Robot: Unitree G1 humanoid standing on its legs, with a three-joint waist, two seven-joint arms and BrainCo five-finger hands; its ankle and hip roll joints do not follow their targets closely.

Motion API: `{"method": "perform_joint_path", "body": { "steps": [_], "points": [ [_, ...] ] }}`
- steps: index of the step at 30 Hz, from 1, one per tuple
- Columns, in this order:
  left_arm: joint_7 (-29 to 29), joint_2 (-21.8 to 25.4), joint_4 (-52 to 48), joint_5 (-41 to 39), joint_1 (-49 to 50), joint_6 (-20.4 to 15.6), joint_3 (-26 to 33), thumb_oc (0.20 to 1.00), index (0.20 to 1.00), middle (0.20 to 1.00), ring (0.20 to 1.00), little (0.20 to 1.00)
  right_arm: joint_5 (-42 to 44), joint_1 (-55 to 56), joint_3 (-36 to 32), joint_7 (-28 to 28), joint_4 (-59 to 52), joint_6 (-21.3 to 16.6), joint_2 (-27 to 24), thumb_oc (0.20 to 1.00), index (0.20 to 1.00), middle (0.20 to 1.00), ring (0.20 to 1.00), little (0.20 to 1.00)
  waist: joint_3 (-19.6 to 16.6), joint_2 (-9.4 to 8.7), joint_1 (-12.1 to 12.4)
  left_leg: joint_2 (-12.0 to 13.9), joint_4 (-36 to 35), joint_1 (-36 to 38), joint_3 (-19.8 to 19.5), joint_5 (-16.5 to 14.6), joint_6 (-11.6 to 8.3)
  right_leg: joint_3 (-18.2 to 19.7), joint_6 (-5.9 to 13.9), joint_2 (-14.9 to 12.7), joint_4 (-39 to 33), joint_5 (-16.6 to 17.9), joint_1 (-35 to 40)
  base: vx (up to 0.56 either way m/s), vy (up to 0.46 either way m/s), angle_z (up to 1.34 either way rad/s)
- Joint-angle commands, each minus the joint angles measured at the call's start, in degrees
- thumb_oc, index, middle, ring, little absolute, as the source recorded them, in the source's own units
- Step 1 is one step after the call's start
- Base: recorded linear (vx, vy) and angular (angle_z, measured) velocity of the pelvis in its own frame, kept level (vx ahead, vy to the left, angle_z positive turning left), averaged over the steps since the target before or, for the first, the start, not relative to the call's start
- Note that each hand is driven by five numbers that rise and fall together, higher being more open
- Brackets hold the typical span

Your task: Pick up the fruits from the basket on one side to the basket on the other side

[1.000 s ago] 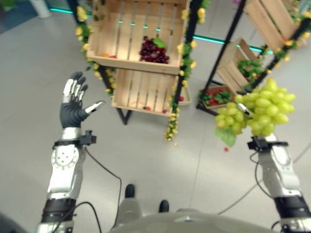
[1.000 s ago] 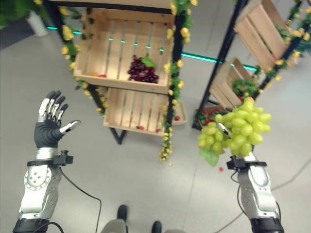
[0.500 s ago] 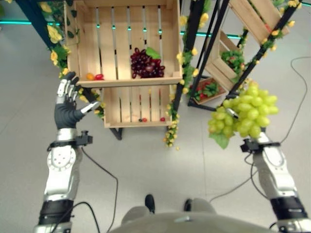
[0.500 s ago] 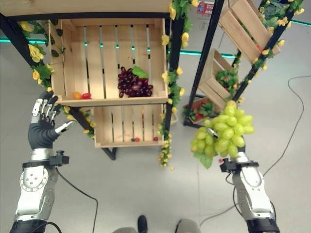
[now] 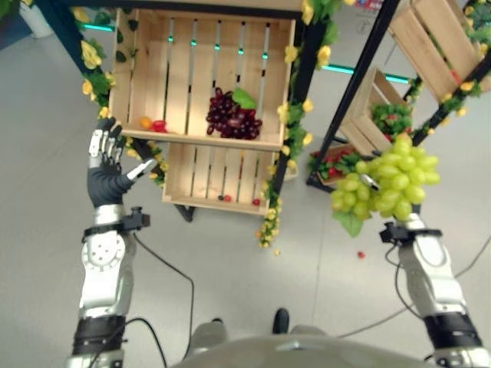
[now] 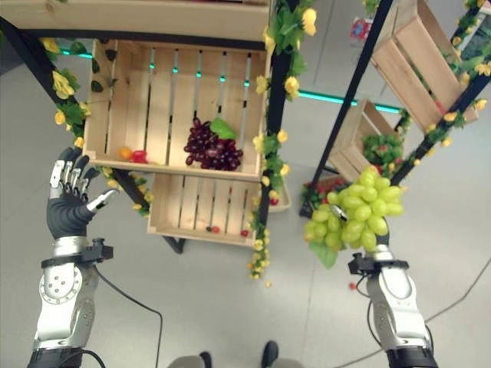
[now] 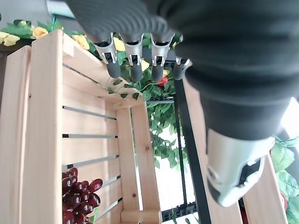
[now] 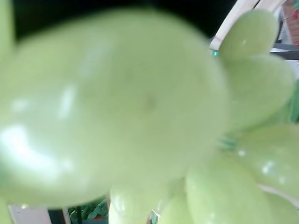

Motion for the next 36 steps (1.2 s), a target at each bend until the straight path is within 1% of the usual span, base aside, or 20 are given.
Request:
{"method": "perform_joint_path", "body": {
  "steps": [1,4,6,8,9,11,14,15,16,19,20,21,22,23,24,25,26,27,32,36],
  "points": [
    [0.1,2.5,-2.0,-0.1,-0.5,-2.6,-0.9,1.0,1.0,1.0,1.0,1.0,2.8,-0.5,-4.2,-0.3,-4.9,-4.5,-1.1,0.2,0.2,0.2,0.2,0.2,-1.6,-1.57,-0.4,2.0,6.8,-3.3,3.3,2.6,-0.44,-0.3,4.85,-0.9,1.3,-3.8,2.4,0.1,-0.066,0.19],
    [0.9,2.8,-2.0,0.6,0.1,-2.6,-0.6,1.0,1.0,1.0,1.0,1.0,2.6,-0.4,-4.2,-1.2,-3.9,-4.9,-0.8,0.2,0.2,0.2,0.2,0.2,-2.0,-0.77,-0.1,1.3,-4.4,-6.0,4.7,1.3,1.33,-0.8,5.75,0.0,0.4,-4.4,3.2,0.19,-0.005,0.23],
    [1.6,2.6,-1.9,1.5,0.7,-2.6,-0.5,1.0,1.0,1.0,1.0,1.0,1.2,-0.6,-3.4,-1.6,-3.5,-5.1,-1.0,0.2,0.2,0.2,0.2,0.2,-2.5,0.13,0.6,0.1,-15.2,-5.6,3.9,5.8,1.28,0.2,6.33,0.9,0.2,-4.9,3.7,0.23,0.079,0.02],
    [2.0,2.3,-1.6,1.6,1.0,-2.8,-0.6,1.0,1.0,1.0,1.0,1.0,1.0,-1.1,-2.7,-1.8,-2.6,-5.2,-1.1,0.2,0.2,0.2,0.2,0.2,-2.4,0.3,1.1,0.7,-19.6,-5.6,2.3,8.3,0.58,1.1,6.57,1.3,-0.4,-5.2,4.5,0.19,0.083,-0.22],
    [2.1,2.3,-1.6,1.8,1.1,-2.7,-0.6,1.0,1.0,1.0,1.0,1.0,0.7,-1.2,-2.5,-1.9,-2.6,-5.2,-1.2,0.2,0.2,0.2,0.2,0.2,-2.4,0.42,1.3,1.0,-19.8,-5.8,1.8,9.2,0.02,1.3,6.68,1.2,-0.8,-5.3,5.0,0.17,0.088,-0.42],
    [1.6,2.2,-1.8,1.9,2.1,-2.8,-0.2,1.0,1.0,1.0,1.0,1.0,0.3,-1.6,-2.4,-2.0,-2.2,-5.1,-0.7,0.2,0.2,0.2,0.2,0.2,-3.2,0.64,1.7,0.3,-20.3,-4.4,1.5,7.9,0.59,1.9,7.22,0.7,-1.7,-5.4,5.9,0.21,0.133,-0.56],
    [1.0,2.5,-2.6,2.1,2.7,-2.7,0.1,1.0,1.0,1.0,1.0,1.0,-1.4,-1.2,-2.8,-2.1,-2.3,-4.3,-0.3,0.2,0.2,0.2,0.2,0.2,-4.5,0.68,1.7,-1.2,-19.1,-3.2,2.3,5.6,2.4,2.4,8.26,-1.6,0.2,-6.3,6.9,0.27,0.234,-0.51],
    [1.1,2.7,-2.6,2.0,2.6,-2.8,0.0,1.0,1.0,1.0,1.0,1.0,-2.1,-1.4,-2.6,-2.3,-2.5,-4.3,-0.1,0.2,0.2,0.2,0.2,0.2,-4.5,0.58,1.7,-2.0,-18.1,-2.6,2.7,3.9,3.51,2.6,9.05,-3.0,3.9,-7.2,6.3,0.23,0.298,-0.35],
    [1.0,3.1,-2.5,2.1,2.2,-2.7,-0.4,1.0,1.0,1.0,1.0,1.0,-2.8,-1.8,-2.4,-2.4,-2.5,-4.2,0.1,0.2,0.2,0.2,0.2,0.2,-4.1,0.79,1.6,-2.5,-17.8,-1.8,3.3,2.9,4.47,2.8,9.78,-4.4,9.4,-6.6,4.3,0.19,0.314,-0.3],
    [1.2,4.4,-2.6,4.3,1.3,-2.5,-1.4,1.0,1.0,1.0,1.0,1.0,-6.1,-3.2,-1.4,-2.9,-2.5,-4.1,0.3,0.2,0.2,0.2,0.2,0.2,-2.9,1.06,1.1,-4.1,-17.8,1.1,4.9,0.7,6.61,2.8,12.82,-8.8,21.2,1.0,-1.5,0.16,0.286,-0.05],
    [1.3,4.8,-2.5,3.9,0.6,-2.6,-1.7,1.0,1.0,1.0,1.0,1.0,-6.6,-3.9,-0.8,-3.1,-2.6,-4.2,0.4,0.2,0.2,0.2,0.2,0.2,-2.1,1.5,0.8,-4.2,-18.4,2.1,4.8,0.6,7.09,3.0,12.73,-9.3,24.7,1.9,-3.7,0.15,0.292,-0.02],
    [1.2,5.4,-2.8,4.5,1.0,-2.6,-1.4,1.0,1.0,1.0,1.0,1.0,-7.6,-4.5,-0.4,-3.3,-2.9,-4.3,0.5,0.2,0.2,0.2,0.2,0.2,-1.6,2.32,0.7,-3.7,-19.8,4.0,5.6,0.1,7.08,0.6,11.91,-10.0,24.1,0.1,-6.9,0.1,0.179,-0.18],
    [1.2,5.4,-2.9,4.6,1.0,-2.6,-1.3,1.0,1.0,1.0,1.0,1.0,-7.7,-4.5,-0.4,-3.3,-3.0,-4.3,0.5,0.2,0.2,0.2,0.2,0.2,-1.7,2.32,0.8,-3.7,-20.1,4.2,5.7,0.1,7.01,0.6,11.85,-10.0,24.1,0.0,-6.9,0.2,0.11,-0.32],
    [2.0,5.9,-2.6,5.2,0.5,-2.8,-0.8,1.0,1.0,1.0,1.0,1.0,-7.3,-4.5,-0.2,-3.1,-3.5,-4.2,0.4,0.2,0.2,0.2,0.2,0.2,-2.0,1.9,0.3,-4.4,-21.0,5.0,5.7,0.0,6.22,0.3,10.97,-8.0,15.1,-1.8,-8.3,0.14,-0.003,-0.23],
    [2.0,5.9,-2.6,5.2,0.5,-2.8,-0.8,1.0,1.0,1.0,1.0,1.0,-7.3,-4.5,-0.2,-3.0,-3.5,-4.2,0.4,0.2,0.2,0.2,0.2,0.2,-2.1,2.01,0.2,-4.2,-21.0,5.0,5.6,0.0,6.11,0.1,10.9,-7.7,14.2,-1.5,-7.9,0.18,-0.009,-0.19],
    [2.2,5.8,-2.3,5.1,0.2,-2.8,-0.7,1.0,1.0,1.0,1.0,1.0,-7.3,-4.3,-0.2,-3.0,-3.8,-4.2,0.2,0.2,0.2,0.2,0.2,0.2,-2.0,1.56,0.0,-4.6,-20.8,5.1,5.3,-0.3,5.94,0.7,10.79,-6.9,10.4,-1.4,-8.0,0.13,-0.028,0.06],
    [2.2,5.8,-1.6,5.0,-0.6,-2.4,-1.2,1.0,1.0,1.0,1.0,1.0,-7.8,-3.4,-0.1,-2.6,-4.8,-4.2,-0.1,0.2,0.2,0.2,0.2,0.2,-1.9,1.11,-0.9,-4.7,-20.3,5.2,4.6,-1.2,5.78,3.4,10.7,-4.9,7.6,-1.4,-6.7,0.21,-0.052,0.13],
    [1.6,5.2,-1.0,5.9,-0.9,-2.3,-1.8,1.0,1.0,1.0,1.0,1.0,-7.4,-3.0,-0.2,-2.1,-5.0,-3.7,0.0,0.2,0.2,0.2,0.2,0.2,-2.5,0.51,-0.8,-4.8,-19.7,5.4,4.5,-1.7,5.76,4.7,10.64,-4.5,5.6,-1.4,-5.0,0.16,-0.042,0.31],
    [1.5,3.6,-0.5,5.1,0.4,-2.0,-1.5,1.0,1.0,1.0,1.0,1.0,-6.8,-2.2,-0.2,-1.9,-4.4,-3.4,0.0,0.2,0.2,0.2,0.2,0.2,-3.8,0.4,-0.2,-4.7,-18.8,6.2,4.2,-2.7,5.36,3.0,10.23,-3.9,3.2,-1.1,-2.0,0.14,-0.058,0.29],
    [1.5,3.8,-0.1,4.7,0.9,-1.6,-1.7,1.0,1.0,1.0,1.0,1.0,-6.3,-1.5,-0.3,-1.3,-5.5,-3.0,-0.4,0.2,0.2,0.2,0.2,0.2,-3.6,0.25,-0.4,-4.2,-17.6,6.2,2.8,-3.2,5.23,3.6,9.18,-3.2,5.4,-3.0,-1.9,0.04,-0.069,0.06]
  ]
}}
